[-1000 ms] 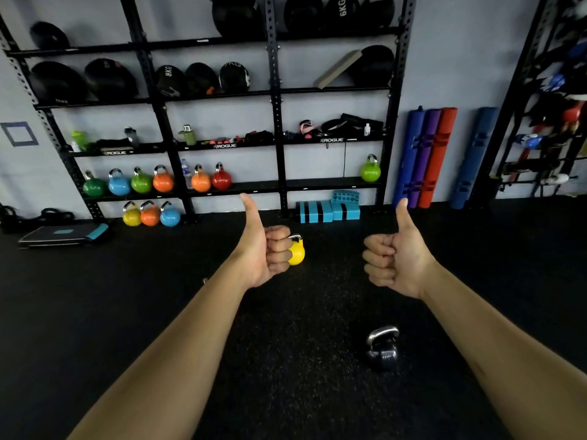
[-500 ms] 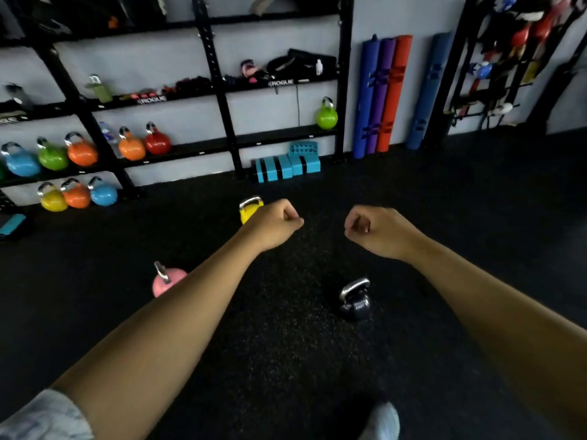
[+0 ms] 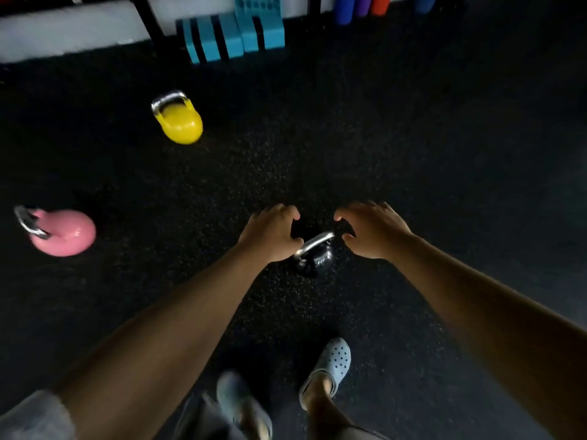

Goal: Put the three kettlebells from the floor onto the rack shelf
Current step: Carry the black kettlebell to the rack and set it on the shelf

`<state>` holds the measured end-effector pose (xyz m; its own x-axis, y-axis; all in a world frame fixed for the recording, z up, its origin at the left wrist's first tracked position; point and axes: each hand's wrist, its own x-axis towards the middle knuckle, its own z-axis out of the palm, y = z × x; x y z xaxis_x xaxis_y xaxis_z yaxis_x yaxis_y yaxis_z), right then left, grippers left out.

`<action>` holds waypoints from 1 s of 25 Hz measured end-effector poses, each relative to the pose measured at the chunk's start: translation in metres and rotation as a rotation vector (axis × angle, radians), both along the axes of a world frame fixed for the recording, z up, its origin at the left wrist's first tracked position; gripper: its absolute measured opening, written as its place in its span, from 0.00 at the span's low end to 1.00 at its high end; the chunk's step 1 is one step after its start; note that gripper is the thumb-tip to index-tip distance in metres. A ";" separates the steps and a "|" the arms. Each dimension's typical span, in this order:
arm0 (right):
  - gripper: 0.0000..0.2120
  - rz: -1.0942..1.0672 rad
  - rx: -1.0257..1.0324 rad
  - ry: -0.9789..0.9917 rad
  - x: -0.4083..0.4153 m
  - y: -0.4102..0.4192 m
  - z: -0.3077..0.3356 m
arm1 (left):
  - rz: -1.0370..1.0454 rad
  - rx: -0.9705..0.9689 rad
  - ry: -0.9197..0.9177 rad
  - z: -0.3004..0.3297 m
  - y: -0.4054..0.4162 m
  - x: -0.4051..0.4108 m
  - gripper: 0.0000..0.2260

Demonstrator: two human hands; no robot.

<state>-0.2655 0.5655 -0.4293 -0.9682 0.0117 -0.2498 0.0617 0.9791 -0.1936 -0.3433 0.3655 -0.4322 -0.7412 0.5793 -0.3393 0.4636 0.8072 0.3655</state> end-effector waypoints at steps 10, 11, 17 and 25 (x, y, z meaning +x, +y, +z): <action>0.25 -0.056 -0.006 -0.188 -0.083 0.062 -0.339 | 0.048 -0.157 -0.168 -0.341 0.069 -0.080 0.32; 0.26 -0.048 -0.011 -0.202 -0.091 0.064 -0.364 | 0.056 -0.144 -0.204 -0.368 0.071 -0.083 0.31; 0.11 -0.036 -0.217 -0.243 -0.130 0.079 -0.438 | 0.022 0.048 -0.411 -0.451 0.088 -0.092 0.17; 0.06 -0.180 -0.405 -0.282 -0.147 0.068 -0.389 | -0.139 0.015 -0.397 -0.389 0.085 -0.164 0.10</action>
